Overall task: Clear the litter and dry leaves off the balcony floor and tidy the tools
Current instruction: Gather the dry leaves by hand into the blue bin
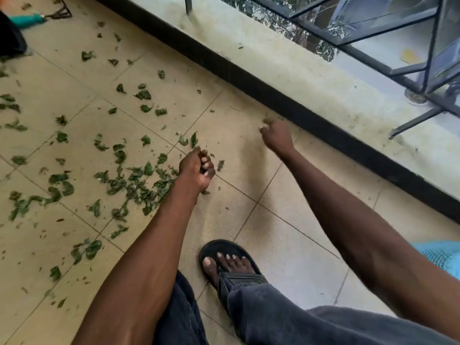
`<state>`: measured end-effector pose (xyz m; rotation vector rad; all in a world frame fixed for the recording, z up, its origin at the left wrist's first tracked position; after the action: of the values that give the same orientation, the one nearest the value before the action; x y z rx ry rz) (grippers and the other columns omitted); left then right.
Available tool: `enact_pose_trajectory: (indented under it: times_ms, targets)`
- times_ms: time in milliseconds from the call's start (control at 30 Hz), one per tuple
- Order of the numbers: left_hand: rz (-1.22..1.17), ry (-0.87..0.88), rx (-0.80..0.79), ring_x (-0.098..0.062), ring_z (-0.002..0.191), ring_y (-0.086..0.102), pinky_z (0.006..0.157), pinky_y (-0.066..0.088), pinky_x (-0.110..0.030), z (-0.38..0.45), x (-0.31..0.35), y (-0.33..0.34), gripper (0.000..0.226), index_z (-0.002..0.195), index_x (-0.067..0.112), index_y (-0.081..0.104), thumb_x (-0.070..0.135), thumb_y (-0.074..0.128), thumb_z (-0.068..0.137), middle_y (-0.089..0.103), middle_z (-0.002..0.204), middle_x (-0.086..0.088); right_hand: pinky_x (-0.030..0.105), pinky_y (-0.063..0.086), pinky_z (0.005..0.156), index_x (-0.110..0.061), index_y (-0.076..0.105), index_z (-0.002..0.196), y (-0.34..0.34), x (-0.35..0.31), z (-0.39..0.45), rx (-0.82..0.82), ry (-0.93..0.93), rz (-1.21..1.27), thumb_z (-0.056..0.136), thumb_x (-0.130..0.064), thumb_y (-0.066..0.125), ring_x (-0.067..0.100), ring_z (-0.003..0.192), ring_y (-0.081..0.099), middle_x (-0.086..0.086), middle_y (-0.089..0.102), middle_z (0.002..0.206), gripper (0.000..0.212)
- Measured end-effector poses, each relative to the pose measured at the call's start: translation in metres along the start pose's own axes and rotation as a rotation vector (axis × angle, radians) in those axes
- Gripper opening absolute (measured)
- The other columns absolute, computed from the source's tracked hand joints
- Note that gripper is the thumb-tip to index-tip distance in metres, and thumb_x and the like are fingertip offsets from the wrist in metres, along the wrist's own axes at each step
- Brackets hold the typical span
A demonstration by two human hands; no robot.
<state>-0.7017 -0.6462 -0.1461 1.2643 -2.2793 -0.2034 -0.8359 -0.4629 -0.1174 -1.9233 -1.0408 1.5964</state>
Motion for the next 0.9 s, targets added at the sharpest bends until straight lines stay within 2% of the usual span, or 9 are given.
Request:
enact_pose_trajectory:
  times_ms: [133, 200, 300, 400, 533, 600, 700, 800, 900]
  targets:
    - [0.002, 0.006, -0.007, -0.010, 0.033, 0.028, 0.032, 0.017, -0.014, 0.005, 0.001, -0.002, 0.040, 0.071, 0.016, 0.048, 0.034, 0.038, 0.106, 0.037, 0.047, 0.005, 0.047, 0.034, 0.112, -0.011, 0.040, 0.141, 0.001, 0.048, 0.052, -0.133, 0.061, -0.289, 0.090, -0.043, 0.060, 0.030, 0.136, 0.038, 0.011, 0.038, 0.150, 0.064]
    - [0.006, 0.003, 0.006, -0.010, 0.034, 0.028, 0.033, 0.017, -0.015, 0.004, 0.001, -0.005, 0.039, 0.071, 0.016, 0.048, 0.033, 0.039, 0.105, 0.037, 0.049, 0.005, 0.048, 0.026, 0.117, -0.010, 0.032, 0.146, 0.008, 0.055, 0.059, -0.195, 0.058, -0.341, 0.090, -0.049, 0.058, 0.030, 0.143, 0.026, 0.011, 0.027, 0.156, 0.073]
    - [-0.001, 0.013, 0.021, -0.010, 0.037, 0.028, 0.034, 0.016, -0.016, 0.001, 0.004, -0.012, 0.037, 0.072, 0.016, 0.049, 0.031, 0.040, 0.104, 0.037, 0.051, 0.005, 0.043, 0.010, 0.122, -0.005, 0.017, 0.153, 0.024, 0.049, 0.046, -0.199, -0.009, -0.323, 0.097, -0.049, 0.048, 0.028, 0.150, 0.005, 0.012, 0.007, 0.163, 0.078]
    - [-0.044, 0.031, 0.028, -0.010, 0.036, 0.028, 0.035, 0.016, -0.016, -0.002, 0.015, -0.026, 0.037, 0.071, 0.017, 0.048, 0.032, 0.040, 0.104, 0.037, 0.051, 0.005, 0.039, 0.007, 0.121, -0.002, 0.013, 0.153, 0.055, 0.033, 0.003, -0.199, -0.129, -0.272, 0.101, -0.048, 0.037, 0.028, 0.150, 0.003, 0.015, 0.004, 0.162, 0.073]
    - [-0.122, 0.074, 0.066, -0.011, 0.034, 0.027, 0.034, 0.014, -0.017, -0.007, 0.030, -0.057, 0.038, 0.068, 0.018, 0.044, 0.027, 0.037, 0.104, 0.035, 0.048, 0.005, 0.040, 0.004, 0.123, -0.005, 0.008, 0.155, 0.107, 0.009, -0.063, -0.290, -0.238, -0.225, 0.101, -0.054, 0.030, 0.027, 0.150, 0.001, 0.014, 0.001, 0.163, 0.076]
    - [-0.154, 0.095, 0.078, -0.011, 0.033, 0.026, 0.033, 0.014, -0.016, -0.014, 0.037, -0.072, 0.036, 0.067, 0.019, 0.040, 0.022, 0.036, 0.102, 0.034, 0.046, 0.005, 0.040, 0.003, 0.123, -0.007, 0.007, 0.155, 0.131, -0.004, -0.090, -0.342, -0.299, -0.218, 0.098, -0.058, 0.036, 0.027, 0.150, 0.001, 0.013, 0.002, 0.163, 0.082]
    - [-0.217, 0.139, 0.099, -0.011, 0.032, 0.026, 0.033, 0.014, -0.015, -0.025, 0.050, -0.089, 0.042, 0.067, 0.018, 0.041, 0.029, 0.030, 0.106, 0.033, 0.045, 0.005, 0.045, 0.003, 0.122, -0.013, 0.004, 0.156, 0.159, -0.025, -0.116, -0.437, -0.409, -0.268, 0.087, -0.062, 0.056, 0.029, 0.150, 0.000, 0.014, 0.001, 0.163, 0.099]
    - [-0.230, 0.190, 0.139, -0.011, 0.032, 0.026, 0.033, 0.014, -0.016, -0.037, 0.059, -0.104, 0.043, 0.067, 0.017, 0.042, 0.031, 0.030, 0.106, 0.034, 0.045, 0.005, 0.050, 0.002, 0.121, -0.026, 0.004, 0.156, 0.177, -0.044, -0.129, -0.570, -0.578, -0.426, 0.081, -0.055, 0.069, 0.033, 0.149, -0.003, 0.016, -0.002, 0.162, 0.103]
    - [-0.191, 0.212, 0.197, -0.012, 0.035, 0.027, 0.035, 0.015, -0.017, -0.047, 0.059, -0.120, 0.042, 0.067, 0.017, 0.043, 0.031, 0.032, 0.106, 0.033, 0.050, 0.004, 0.049, 0.009, 0.120, -0.026, 0.022, 0.155, 0.186, -0.049, -0.137, -0.638, -0.805, -0.537, 0.089, -0.023, 0.064, 0.037, 0.149, 0.003, 0.019, 0.007, 0.161, 0.078]
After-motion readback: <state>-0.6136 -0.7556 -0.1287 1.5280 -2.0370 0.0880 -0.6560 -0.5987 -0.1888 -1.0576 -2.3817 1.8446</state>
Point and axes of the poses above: each hand's wrist, its own z-axis towards the middle knuckle, its own y-axis out of the palm, x = y × z, the point moved 3 cm from there along z, towards the middle knuckle
